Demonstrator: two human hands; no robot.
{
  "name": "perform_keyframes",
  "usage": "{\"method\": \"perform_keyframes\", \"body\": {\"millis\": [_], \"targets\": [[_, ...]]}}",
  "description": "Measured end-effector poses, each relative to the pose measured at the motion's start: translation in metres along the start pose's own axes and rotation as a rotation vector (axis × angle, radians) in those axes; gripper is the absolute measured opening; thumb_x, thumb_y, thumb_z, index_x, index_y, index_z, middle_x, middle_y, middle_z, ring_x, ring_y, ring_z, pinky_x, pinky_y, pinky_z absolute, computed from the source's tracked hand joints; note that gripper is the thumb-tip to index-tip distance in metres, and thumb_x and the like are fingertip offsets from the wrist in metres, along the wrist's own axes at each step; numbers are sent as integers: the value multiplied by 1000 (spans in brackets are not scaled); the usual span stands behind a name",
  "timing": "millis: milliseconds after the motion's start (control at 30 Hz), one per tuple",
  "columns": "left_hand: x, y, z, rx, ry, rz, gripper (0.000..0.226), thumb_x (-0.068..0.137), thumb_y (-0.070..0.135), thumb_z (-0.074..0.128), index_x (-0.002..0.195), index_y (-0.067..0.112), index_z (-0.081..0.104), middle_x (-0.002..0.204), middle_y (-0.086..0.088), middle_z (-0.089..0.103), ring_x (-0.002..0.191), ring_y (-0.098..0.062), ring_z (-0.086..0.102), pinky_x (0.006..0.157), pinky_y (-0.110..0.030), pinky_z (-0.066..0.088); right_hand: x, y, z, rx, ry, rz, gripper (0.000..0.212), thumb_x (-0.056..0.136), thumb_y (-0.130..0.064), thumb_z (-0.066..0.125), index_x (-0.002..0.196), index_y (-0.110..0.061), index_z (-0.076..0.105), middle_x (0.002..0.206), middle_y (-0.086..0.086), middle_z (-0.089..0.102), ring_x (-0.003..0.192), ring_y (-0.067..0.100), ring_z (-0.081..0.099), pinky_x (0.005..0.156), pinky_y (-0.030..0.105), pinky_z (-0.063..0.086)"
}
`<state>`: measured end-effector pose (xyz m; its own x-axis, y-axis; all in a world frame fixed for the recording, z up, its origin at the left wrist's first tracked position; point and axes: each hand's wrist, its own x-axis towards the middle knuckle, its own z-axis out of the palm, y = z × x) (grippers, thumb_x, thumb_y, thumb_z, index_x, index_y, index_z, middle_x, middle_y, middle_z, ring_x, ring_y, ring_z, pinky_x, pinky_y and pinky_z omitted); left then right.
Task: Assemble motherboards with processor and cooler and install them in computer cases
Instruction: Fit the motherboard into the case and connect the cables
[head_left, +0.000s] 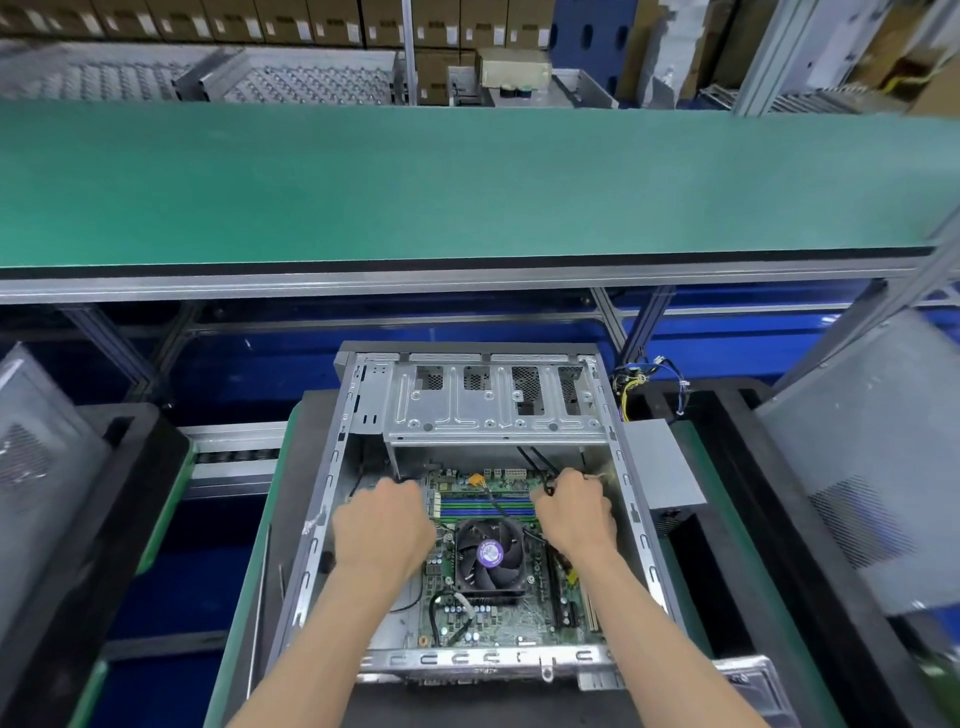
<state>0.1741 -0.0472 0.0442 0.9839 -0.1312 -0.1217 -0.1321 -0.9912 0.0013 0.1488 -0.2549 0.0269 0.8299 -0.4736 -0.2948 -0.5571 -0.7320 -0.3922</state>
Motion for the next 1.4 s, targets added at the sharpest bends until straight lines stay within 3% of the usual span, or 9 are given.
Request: {"method": "perform_keyframes", "body": {"millis": [133, 200, 333, 533, 700, 867, 967, 1100, 1400], "targets": [[14, 12, 7, -238, -3, 146, 24, 95, 28, 47, 73, 18, 54, 76, 2, 53, 76, -26, 55, 67, -36, 48, 2, 3, 2, -20, -57, 60, 28, 92, -25, 56, 69, -18, 43, 83, 4, 55, 69, 24, 54, 61, 31, 38], [22, 17, 14, -406, -94, 237, 19, 94, 22, 50, 104, 23, 66, 104, 2, 63, 98, -25, 61, 84, -38, 51, 2, 1, 0, -8, -16, 56, 30, 94, -25, 55, 67, -16, 45, 77, 3, 54, 61, 21, 50, 57, 30, 36], [27, 38, 23, -564, -291, 490, 61, 85, 10, 52, 143, 28, 46, 146, 5, 46, 130, -17, 43, 112, -38, 35, -1, -3, -3, 251, 99, -26, 35, 94, -23, 53, 61, -11, 55, 64, 5, 61, 57, 23, 55, 52, 30, 37], [23, 52, 32, -831, -337, 470, 71, 82, 35, 64, 145, 32, 33, 122, 21, 59, 114, 2, 56, 101, -28, 47, -7, -5, -12, 745, -32, -215, 28, 89, 6, 53, 80, -12, 72, 63, 11, 69, 37, 20, 51, 41, 27, 41], [23, 47, 33, -914, -240, 495, 68, 86, 26, 65, 139, 44, 27, 95, 22, 70, 88, 3, 66, 74, -21, 53, -9, -6, -8, 542, -24, -395, 19, 80, -14, 75, 94, -25, 79, 72, -6, 72, 58, 7, 63, 61, 28, 56], [22, 44, 31, -949, -185, 452, 5, 98, 46, 53, 103, 46, 53, 79, 11, 67, 70, -1, 60, 68, -29, 48, -6, -1, -8, 442, 99, -250, 21, 82, -5, 59, 74, -20, 72, 68, -5, 68, 66, 12, 59, 60, 31, 45], [23, 35, 32, -860, -214, 484, 15, 97, 55, 43, 101, 42, 50, 88, 9, 66, 82, -12, 58, 76, -37, 46, -6, 2, -9, 71, 199, -185, 22, 89, -9, 48, 92, -13, 70, 85, 9, 69, 76, 27, 57, 60, 33, 39], [20, 38, 33, -546, -350, 627, 27, 91, 69, 32, 103, 46, 38, 105, 4, 56, 105, -20, 50, 88, -41, 45, -10, 0, -5, -183, -15, -182, 25, 84, -16, 49, 100, -17, 68, 99, 10, 65, 93, 35, 62, 67, 35, 41], [29, 49, 46, -437, -109, 804, 7, 101, 20, 47, 107, 24, 46, 108, 7, 45, 95, -12, 33, 88, -35, 40, -10, -3, -7, -289, 134, -192, 16, 89, -31, 62, 86, -17, 54, 98, 8, 65, 91, 32, 66, 60, 32, 36]]}}
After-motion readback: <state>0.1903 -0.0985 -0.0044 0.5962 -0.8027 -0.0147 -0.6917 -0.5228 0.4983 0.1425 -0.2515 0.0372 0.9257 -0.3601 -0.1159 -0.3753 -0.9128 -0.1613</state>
